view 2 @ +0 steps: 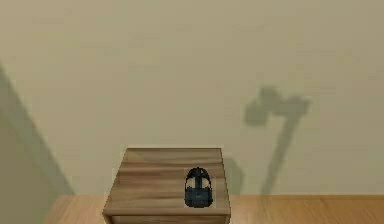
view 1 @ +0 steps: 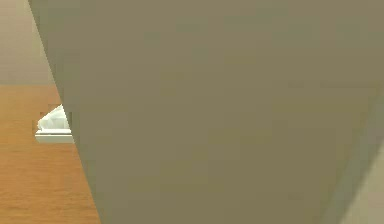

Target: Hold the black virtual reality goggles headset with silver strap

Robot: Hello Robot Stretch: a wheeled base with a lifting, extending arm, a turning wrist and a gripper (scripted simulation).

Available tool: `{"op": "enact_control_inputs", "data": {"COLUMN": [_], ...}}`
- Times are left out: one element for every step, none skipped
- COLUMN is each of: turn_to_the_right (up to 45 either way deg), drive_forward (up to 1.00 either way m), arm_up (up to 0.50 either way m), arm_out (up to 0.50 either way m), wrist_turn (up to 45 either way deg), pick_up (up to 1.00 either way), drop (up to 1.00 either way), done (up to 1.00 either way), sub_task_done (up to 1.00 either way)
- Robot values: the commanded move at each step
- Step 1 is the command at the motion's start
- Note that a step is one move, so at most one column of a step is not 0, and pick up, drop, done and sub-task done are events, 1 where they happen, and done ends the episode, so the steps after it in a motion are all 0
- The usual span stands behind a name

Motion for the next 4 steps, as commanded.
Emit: {"op": "enact_control_inputs", "data": {"turn_to_the_right": [0.0, 0.0, 0.0, 0.0], "drive_forward": [0.0, 0.0, 0.0, 0.0], "arm_up": [0.5, 0.16, 0.0, 0.0], "arm_out": [0.0, 0.0, 0.22, 0.0], "wrist_turn": [0.0, 0.0, 0.0, 45.0], "pick_up": [0.0, 0.0, 0.0, 0.0], "drop": [0.0, 0.0, 0.0, 0.0], "done": [0.0, 0.0, 0.0, 0.0], "sub_task_done": [0.0, 0.0, 0.0, 0.0]}}
